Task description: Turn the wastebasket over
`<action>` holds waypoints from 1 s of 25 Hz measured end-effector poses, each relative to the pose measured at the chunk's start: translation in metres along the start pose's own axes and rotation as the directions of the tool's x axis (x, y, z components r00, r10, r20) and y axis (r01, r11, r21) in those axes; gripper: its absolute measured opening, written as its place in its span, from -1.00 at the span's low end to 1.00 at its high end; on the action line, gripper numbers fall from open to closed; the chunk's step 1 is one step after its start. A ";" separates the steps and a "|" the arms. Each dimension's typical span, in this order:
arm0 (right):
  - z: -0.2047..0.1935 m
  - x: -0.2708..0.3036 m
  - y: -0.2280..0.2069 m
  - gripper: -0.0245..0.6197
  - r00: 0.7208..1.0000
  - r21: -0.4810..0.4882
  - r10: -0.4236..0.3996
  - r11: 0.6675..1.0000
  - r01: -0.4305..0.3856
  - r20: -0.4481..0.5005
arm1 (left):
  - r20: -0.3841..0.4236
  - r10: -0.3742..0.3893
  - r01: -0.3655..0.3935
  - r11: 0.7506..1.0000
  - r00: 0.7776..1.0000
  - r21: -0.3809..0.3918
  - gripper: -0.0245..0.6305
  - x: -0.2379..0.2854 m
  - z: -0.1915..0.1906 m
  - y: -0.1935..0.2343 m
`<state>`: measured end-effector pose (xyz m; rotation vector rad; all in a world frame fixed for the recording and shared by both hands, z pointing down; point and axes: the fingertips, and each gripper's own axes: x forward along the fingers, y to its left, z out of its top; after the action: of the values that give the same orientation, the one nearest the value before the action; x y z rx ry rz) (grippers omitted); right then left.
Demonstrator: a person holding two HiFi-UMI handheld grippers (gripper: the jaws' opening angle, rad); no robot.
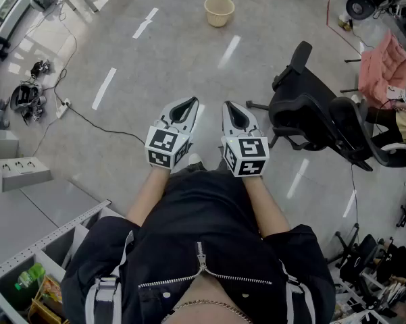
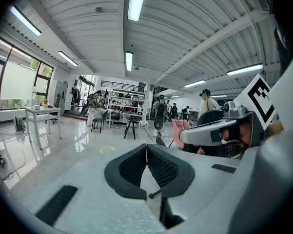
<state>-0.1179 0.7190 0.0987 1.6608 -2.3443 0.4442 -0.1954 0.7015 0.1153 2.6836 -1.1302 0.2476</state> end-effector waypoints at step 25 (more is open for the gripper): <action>0.001 -0.003 0.001 -0.89 1.000 0.039 -0.004 0.999 0.003 0.024 | 0.002 -0.012 0.012 1.000 1.000 -0.019 -0.90 -0.003 -0.005 -0.001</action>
<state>-0.1177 0.7217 0.0969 1.6969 -2.3637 0.4744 -0.1977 0.7054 0.1190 2.6735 -1.1110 0.2312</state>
